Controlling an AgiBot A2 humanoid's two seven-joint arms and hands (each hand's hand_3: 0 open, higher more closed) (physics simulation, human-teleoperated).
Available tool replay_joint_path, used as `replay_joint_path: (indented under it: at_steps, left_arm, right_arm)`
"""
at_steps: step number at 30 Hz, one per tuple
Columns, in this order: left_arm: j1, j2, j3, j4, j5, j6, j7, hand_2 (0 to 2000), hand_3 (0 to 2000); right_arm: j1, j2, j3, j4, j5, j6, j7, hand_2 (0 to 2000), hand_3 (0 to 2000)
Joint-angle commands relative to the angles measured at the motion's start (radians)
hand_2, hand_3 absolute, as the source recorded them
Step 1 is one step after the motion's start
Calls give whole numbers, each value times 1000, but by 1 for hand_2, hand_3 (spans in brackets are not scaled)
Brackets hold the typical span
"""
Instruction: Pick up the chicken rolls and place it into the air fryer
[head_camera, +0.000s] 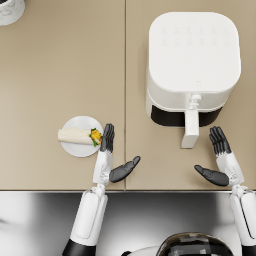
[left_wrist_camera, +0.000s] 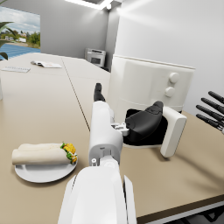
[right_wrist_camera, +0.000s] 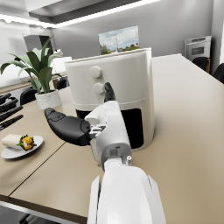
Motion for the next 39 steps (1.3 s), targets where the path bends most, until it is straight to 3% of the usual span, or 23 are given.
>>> replay_joint_path:
  at_steps: [1, 31, 34, 39]
  left_arm:
    - [0, 0, 0, 0, 0, 0, 0, 0, 0]
    - [2, 1, 30, 16, 0, 0, 0, 0, 0]
    - [-4, 8, -39, -6, 0, -64, -64, 0, 0]
    - [2, 23, -149, -24, 0, -94, -94, 0, 0]
  right_arm:
    - [0, 0, 0, 0, 0, 0, 0, 0, 0]
    - [0, 0, 0, 0, 0, 0, 0, 0, 0]
    - [15, -15, 18, 12, 0, -48, 49, 0, 0]
    - [11, -29, -8, 33, 0, -90, 91, 0, 0]
